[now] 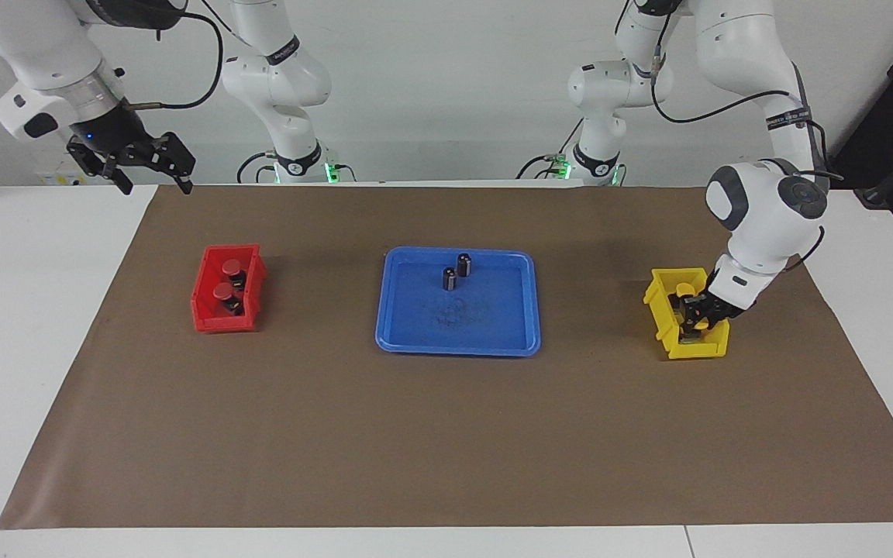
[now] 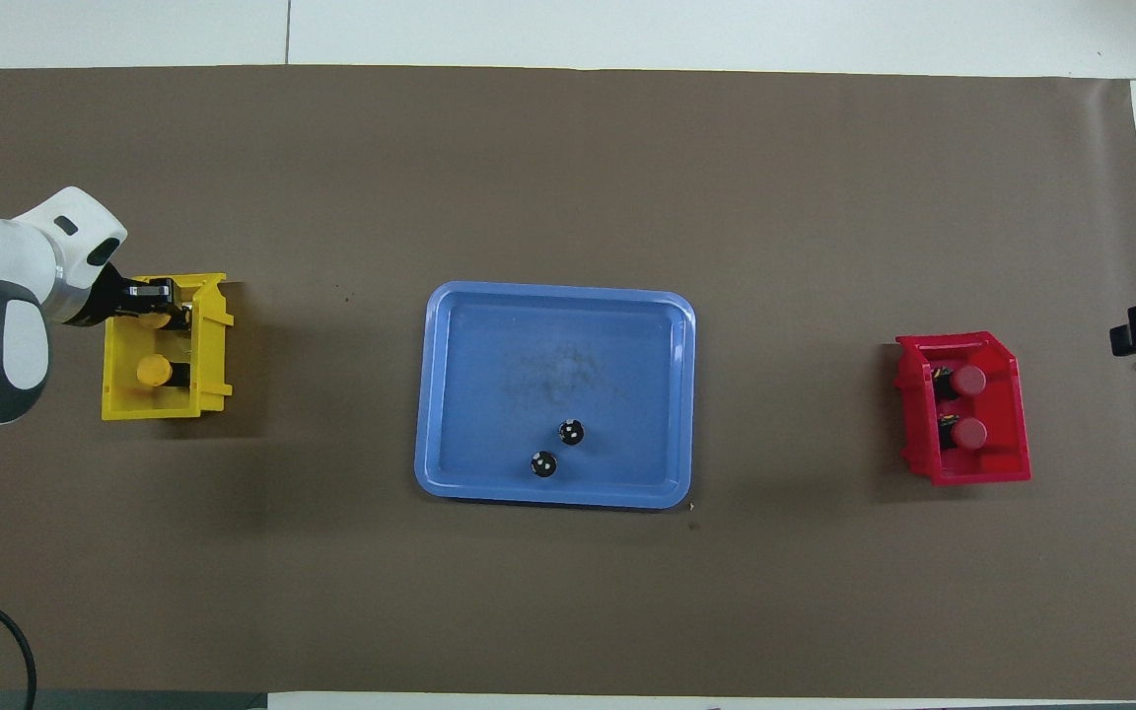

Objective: Sort red and yellow buttons by color

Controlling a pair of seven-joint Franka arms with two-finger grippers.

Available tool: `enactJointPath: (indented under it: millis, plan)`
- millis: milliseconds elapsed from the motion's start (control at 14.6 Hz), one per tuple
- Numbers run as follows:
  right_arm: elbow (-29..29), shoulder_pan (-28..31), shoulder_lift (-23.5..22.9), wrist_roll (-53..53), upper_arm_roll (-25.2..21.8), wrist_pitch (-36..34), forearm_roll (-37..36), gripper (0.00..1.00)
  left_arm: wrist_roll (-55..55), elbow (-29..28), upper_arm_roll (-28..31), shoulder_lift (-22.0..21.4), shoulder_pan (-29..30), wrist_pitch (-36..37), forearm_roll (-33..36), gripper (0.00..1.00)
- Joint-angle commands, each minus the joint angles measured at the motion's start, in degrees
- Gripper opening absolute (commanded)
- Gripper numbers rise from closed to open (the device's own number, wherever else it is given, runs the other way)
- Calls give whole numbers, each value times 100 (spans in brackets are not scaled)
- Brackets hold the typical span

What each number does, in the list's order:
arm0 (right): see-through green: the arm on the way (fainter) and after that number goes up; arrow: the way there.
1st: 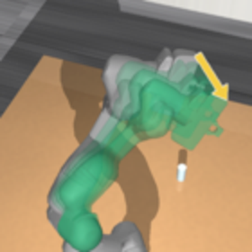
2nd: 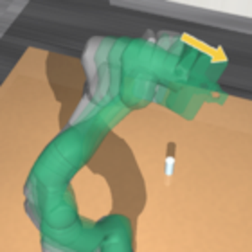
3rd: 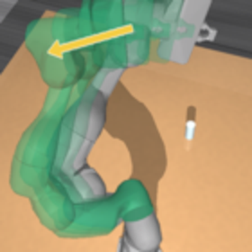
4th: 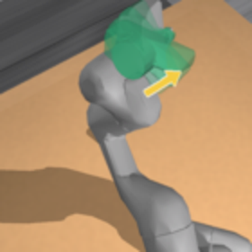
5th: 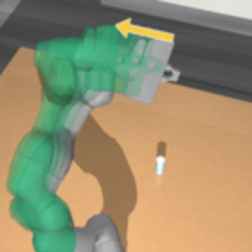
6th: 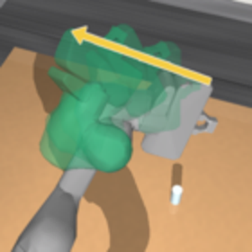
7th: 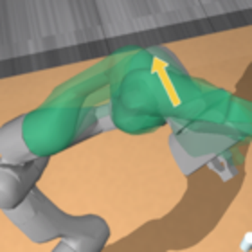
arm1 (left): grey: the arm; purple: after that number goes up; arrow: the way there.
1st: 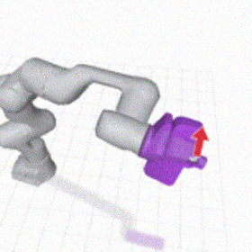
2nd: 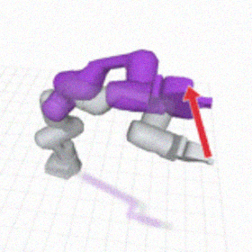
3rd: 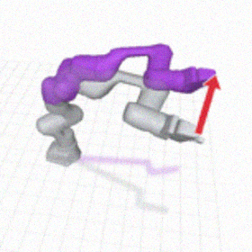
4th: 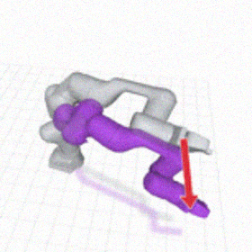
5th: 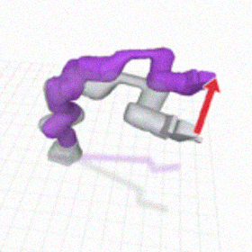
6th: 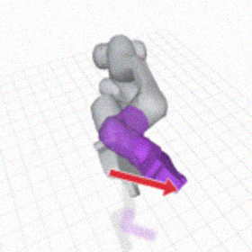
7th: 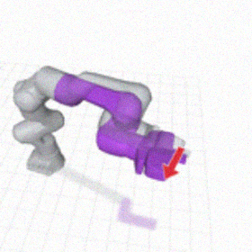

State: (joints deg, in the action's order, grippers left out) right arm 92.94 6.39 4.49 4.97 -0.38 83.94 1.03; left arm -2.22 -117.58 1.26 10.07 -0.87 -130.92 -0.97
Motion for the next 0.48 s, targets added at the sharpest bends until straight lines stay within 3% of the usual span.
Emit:
enactJointPath:
  millis: [0, 68, 205, 274, 411]
  plan:
    - [5, 37, 34, -67, 64, -89, 20, 100, -67, -231, 6, -58, -19, -250, 35, 5]
    - [14, 37, 34, -67, 64, -89, 20, 100, -68, -222, 6, -58, -19, -250, 35, 18]
    - [14, 37, 34, -67, 64, -89, 20, 100, -68, -204, 6, -58, -19, -233, 35, 60]
    - [14, 37, 34, -67, 64, -89, 20, 100, -68, -204, 6, -49, -10, -233, 35, 74]
    - [14, 37, 26, -67, 64, -89, 20, 100, -76, -204, 6, -49, -10, -241, 35, 79]
